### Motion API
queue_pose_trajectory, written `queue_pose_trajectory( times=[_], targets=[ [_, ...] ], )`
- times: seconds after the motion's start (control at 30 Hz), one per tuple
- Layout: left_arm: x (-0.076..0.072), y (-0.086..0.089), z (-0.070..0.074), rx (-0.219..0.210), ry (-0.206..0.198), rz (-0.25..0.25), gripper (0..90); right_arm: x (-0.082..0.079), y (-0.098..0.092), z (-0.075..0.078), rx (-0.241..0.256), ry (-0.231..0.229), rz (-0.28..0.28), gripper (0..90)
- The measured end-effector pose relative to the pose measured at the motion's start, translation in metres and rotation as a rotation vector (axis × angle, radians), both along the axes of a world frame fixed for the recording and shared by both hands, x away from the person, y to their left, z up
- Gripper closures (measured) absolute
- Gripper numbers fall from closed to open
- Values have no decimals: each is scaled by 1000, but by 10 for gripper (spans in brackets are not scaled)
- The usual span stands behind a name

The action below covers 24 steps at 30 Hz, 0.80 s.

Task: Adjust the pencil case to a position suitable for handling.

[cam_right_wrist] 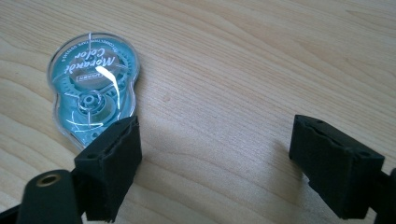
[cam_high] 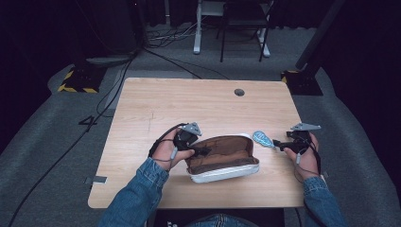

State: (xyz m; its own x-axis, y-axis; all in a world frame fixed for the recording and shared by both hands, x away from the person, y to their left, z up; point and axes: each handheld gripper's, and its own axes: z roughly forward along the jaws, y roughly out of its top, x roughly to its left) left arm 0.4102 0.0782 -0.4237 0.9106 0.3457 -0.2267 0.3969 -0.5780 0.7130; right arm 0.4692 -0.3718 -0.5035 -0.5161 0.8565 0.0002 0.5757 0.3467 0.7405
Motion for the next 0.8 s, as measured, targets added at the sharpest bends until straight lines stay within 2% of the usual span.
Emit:
queue_pose_trajectory(
  times=[0.17,0.43,0.67,0.77,0.8],
  targets=[
    [1,-6,-10,4,13,-16,844,0,0,0,0,0,0,171],
    [1,-11,-25,36,37,-25,843,0,0,0,0,1,1,170],
    [0,-12,-33,33,60,-28,843,0,0,0,0,1,2,170],
    [1,-13,-38,52,67,-37,842,0,0,0,0,1,2,170],
    [1,-13,-39,43,68,-34,842,0,0,0,0,1,2,170]
  ],
)
